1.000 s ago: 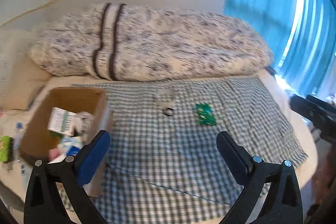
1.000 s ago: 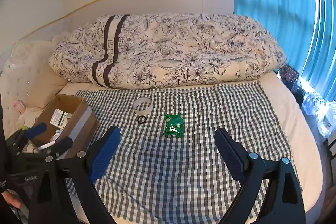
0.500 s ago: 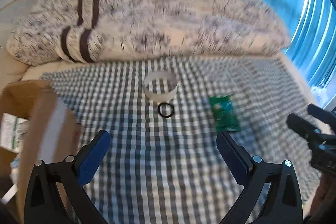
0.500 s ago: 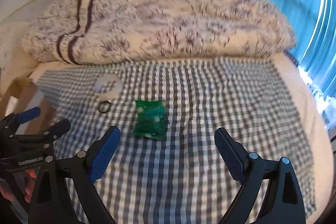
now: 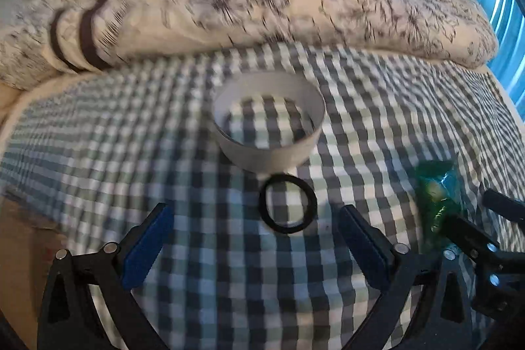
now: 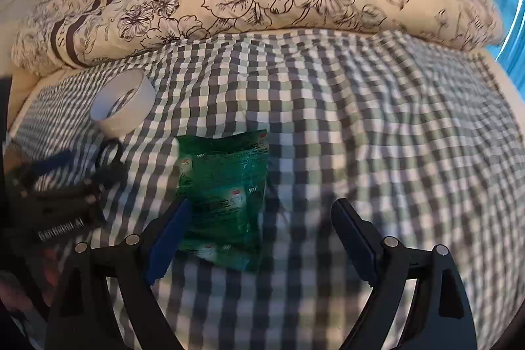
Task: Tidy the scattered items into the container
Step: 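Grasp the green packet with the right tool while the left tool grasps the black hair tie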
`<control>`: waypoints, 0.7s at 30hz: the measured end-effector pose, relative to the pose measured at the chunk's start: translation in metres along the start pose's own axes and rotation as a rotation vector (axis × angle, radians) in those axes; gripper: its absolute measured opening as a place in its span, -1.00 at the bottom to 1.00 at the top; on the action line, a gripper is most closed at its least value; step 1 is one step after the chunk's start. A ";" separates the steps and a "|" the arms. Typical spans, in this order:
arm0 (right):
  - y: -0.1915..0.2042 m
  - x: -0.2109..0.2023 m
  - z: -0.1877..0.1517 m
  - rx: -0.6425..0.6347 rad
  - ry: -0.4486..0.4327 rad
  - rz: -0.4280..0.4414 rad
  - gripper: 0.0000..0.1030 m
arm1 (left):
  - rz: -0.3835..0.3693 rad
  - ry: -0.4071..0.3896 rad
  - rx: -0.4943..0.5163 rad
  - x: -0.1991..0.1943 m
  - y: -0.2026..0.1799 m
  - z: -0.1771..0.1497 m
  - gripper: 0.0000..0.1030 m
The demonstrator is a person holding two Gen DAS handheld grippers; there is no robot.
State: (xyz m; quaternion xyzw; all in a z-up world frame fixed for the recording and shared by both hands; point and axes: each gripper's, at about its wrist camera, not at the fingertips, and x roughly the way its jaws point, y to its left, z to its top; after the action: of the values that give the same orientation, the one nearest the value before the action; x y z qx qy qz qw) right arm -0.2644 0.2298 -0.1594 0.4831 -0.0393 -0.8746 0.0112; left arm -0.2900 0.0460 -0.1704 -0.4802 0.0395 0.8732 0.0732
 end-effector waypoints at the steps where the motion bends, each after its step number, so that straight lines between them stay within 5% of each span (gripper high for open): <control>1: 0.000 0.003 0.002 0.007 0.002 -0.001 0.69 | 0.000 -0.006 0.007 0.002 -0.003 -0.003 0.82; 4: 0.006 0.011 0.008 -0.003 0.023 -0.009 0.55 | 0.016 -0.029 0.070 0.004 -0.016 -0.013 0.75; 6: 0.011 0.008 0.009 -0.017 0.029 0.052 -0.18 | -0.016 -0.027 0.100 0.003 -0.025 -0.014 0.11; 8: 0.014 0.003 0.008 -0.017 0.038 0.061 -0.43 | -0.043 -0.020 0.103 0.000 -0.029 -0.014 -0.74; 13: 0.014 -0.020 -0.002 -0.036 0.014 0.075 -0.59 | -0.084 0.026 0.056 -0.005 -0.025 -0.009 -0.87; 21: 0.014 -0.060 -0.015 -0.060 -0.013 0.087 -0.60 | -0.097 -0.035 -0.003 -0.053 -0.009 -0.009 -0.87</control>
State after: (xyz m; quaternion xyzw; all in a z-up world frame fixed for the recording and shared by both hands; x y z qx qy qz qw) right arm -0.2199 0.2185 -0.1154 0.4749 -0.0342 -0.8771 0.0634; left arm -0.2529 0.0489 -0.1303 -0.4665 0.0135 0.8769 0.1151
